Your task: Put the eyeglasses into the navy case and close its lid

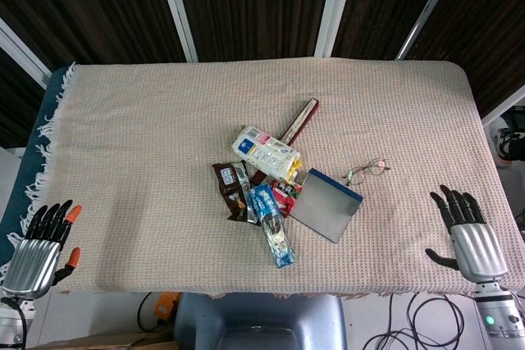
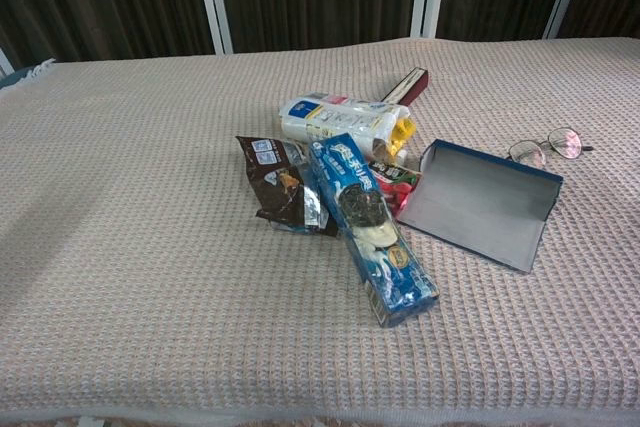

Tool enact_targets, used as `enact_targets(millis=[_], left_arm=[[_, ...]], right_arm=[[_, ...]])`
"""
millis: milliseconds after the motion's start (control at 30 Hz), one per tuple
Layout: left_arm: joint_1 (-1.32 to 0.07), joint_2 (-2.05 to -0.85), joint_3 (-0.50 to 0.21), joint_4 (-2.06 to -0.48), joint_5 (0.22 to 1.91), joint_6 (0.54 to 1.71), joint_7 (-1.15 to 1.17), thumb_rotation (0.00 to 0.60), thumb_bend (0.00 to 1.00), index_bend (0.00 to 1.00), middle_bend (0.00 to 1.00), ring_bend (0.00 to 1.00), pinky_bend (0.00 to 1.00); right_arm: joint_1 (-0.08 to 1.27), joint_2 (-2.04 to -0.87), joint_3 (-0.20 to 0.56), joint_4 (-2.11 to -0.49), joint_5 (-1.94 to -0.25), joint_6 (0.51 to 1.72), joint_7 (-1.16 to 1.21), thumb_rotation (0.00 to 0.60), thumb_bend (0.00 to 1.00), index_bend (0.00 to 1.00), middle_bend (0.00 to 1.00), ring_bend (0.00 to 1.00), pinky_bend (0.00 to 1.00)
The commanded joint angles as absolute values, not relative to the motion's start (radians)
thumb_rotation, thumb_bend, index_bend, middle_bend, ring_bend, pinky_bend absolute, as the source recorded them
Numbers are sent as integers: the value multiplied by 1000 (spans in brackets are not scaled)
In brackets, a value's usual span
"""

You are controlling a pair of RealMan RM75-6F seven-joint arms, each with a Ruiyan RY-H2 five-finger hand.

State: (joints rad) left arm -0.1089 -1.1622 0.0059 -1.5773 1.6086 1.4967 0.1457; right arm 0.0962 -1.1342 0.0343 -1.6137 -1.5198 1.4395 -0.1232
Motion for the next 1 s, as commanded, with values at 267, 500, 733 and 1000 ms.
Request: enact_targets(millis=[267, 500, 733, 1000], left_arm=[[-115, -1155, 3, -1585, 1599, 1484, 138, 600, 422, 0, 0, 0, 8], [-119, -1147, -1, -1582, 1594, 1481, 118, 600, 422, 0, 0, 0, 8], [-112, -1143, -1, -1581, 1598, 1499, 105, 600, 422, 0, 0, 0, 9], [-110, -1138, -1, -1577, 1594, 1501, 93, 600, 423, 0, 0, 0, 10]], right_arm=[[115, -1140, 17, -1603, -1535, 1397, -143, 600, 254, 100, 0, 0, 0], [215, -1198, 14, -1535, -1594, 1273, -185, 600, 463, 304, 0, 0, 0], [338, -1267, 24, -1522, -1576, 1083, -307, 600, 563, 357, 0, 0, 0], [401, -1310, 38, -1523, -1515, 993, -412, 600, 572, 375, 0, 0, 0]])
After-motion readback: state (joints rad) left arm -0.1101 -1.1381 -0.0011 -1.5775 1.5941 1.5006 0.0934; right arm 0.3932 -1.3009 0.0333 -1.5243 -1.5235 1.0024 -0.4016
